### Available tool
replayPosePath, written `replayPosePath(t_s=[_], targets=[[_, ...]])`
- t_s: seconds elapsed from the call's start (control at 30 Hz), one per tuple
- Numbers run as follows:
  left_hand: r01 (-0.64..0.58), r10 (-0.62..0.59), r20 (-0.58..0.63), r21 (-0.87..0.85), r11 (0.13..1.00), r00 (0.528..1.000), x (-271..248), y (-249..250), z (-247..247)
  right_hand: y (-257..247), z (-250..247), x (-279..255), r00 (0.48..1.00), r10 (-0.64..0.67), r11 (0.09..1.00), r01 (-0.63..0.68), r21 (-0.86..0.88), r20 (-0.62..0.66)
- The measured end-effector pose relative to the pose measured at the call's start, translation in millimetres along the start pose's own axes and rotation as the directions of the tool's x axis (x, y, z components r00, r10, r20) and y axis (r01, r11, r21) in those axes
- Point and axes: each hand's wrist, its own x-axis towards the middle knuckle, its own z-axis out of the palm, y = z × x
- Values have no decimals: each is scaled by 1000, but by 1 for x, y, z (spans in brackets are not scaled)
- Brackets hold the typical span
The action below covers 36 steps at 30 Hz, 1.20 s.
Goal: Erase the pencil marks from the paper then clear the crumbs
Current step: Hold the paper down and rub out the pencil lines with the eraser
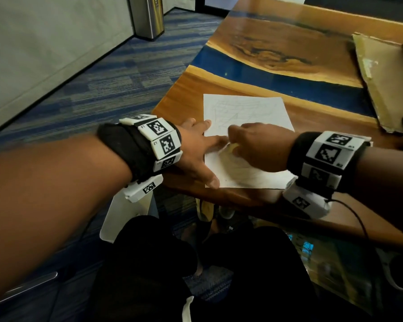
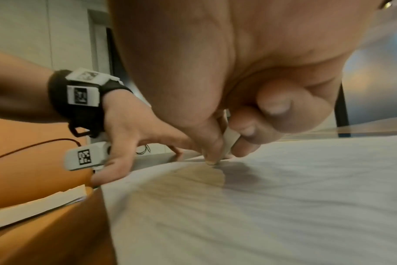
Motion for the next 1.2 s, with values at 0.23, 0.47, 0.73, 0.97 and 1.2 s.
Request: replayPosePath(t_s=[0.23, 0.47, 0.73, 0.97, 1.2], targets=[[-4, 4, 6, -12, 1000, 1000, 0, 0, 0, 0, 5, -7, 986, -133, 991, 129, 46, 98], [-4, 4, 10, 1, 1000, 1000, -1, 0, -1, 0, 7, -12, 966, -218, 976, 213, 50, 137], [-1, 0, 6, 26, 1000, 1000, 0, 0, 0, 5, 8, -15, 974, -199, 980, 197, 22, 104], [34, -34, -1, -10, 999, 999, -1, 4, 7, 16, 5, -8, 996, -57, 998, 56, 21, 67], [30, -31, -11, -40, 999, 999, -4, 5, 5, 6, 3, -12, 994, -76, 997, 74, 30, 79]])
